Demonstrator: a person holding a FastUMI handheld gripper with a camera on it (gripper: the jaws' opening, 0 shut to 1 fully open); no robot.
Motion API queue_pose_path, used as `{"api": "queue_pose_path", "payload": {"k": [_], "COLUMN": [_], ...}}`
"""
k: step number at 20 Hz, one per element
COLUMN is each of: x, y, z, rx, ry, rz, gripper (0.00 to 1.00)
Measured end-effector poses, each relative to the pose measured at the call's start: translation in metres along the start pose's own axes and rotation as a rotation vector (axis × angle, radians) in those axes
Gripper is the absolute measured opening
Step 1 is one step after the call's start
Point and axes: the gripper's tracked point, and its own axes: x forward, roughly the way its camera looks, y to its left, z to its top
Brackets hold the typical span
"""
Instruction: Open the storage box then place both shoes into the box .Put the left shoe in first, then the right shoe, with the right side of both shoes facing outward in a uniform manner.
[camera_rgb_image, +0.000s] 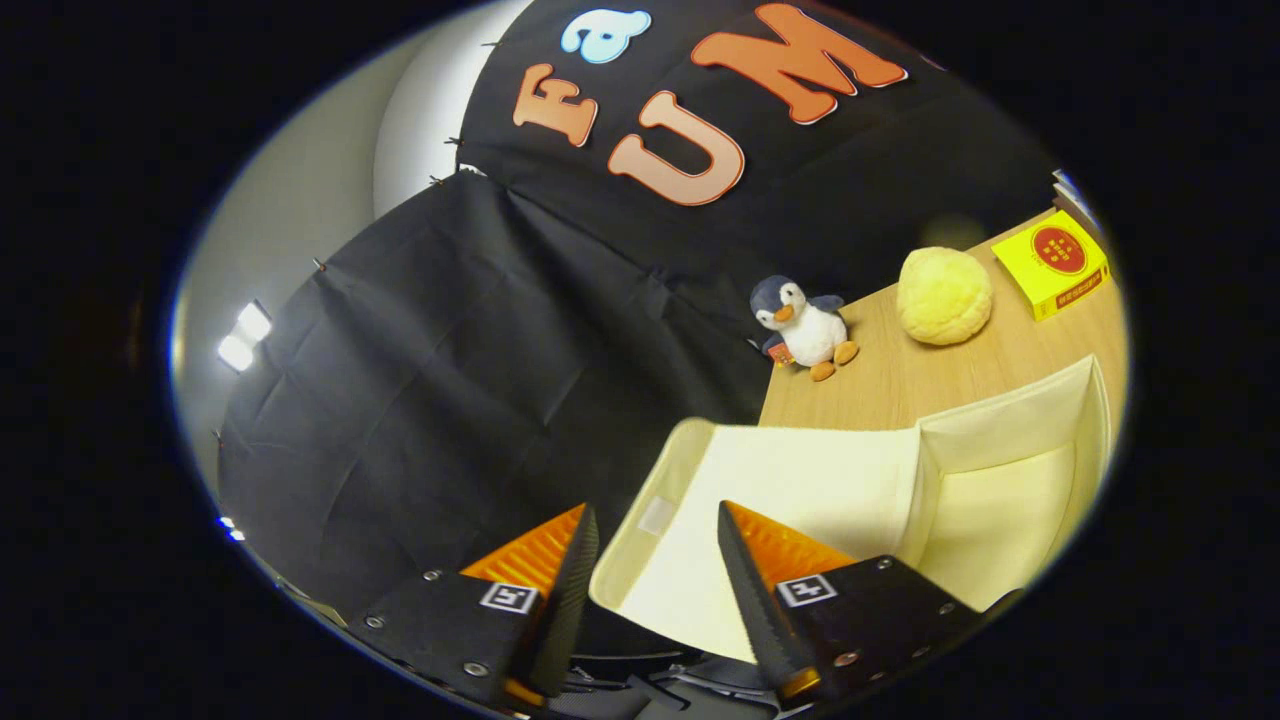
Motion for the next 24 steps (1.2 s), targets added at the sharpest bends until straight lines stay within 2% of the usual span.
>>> {"api": "queue_pose_path", "payload": {"k": [1, 2, 5, 11, 16, 20, 24], "x": [-0.003, -0.006, -0.021, -0.067, -0.112, -0.151, -0.204], "y": [-0.003, -0.009, -0.030, -0.092, -0.137, -0.171, -0.226], "z": [0.001, 0.003, 0.013, 0.034, 0.048, 0.039, 0.029], "rx": [-0.014, -0.022, -0.049, -0.117, -0.111, -0.080, -0.087], "ry": [-0.007, -0.009, -0.035, -0.105, -0.157, -0.171, -0.181], "rz": [-0.012, -0.024, -0.074, -0.233, -0.344, -0.416, -0.563], "gripper": [0.90, 0.95, 0.97, 0.98, 0.98, 0.98, 0.98]}}
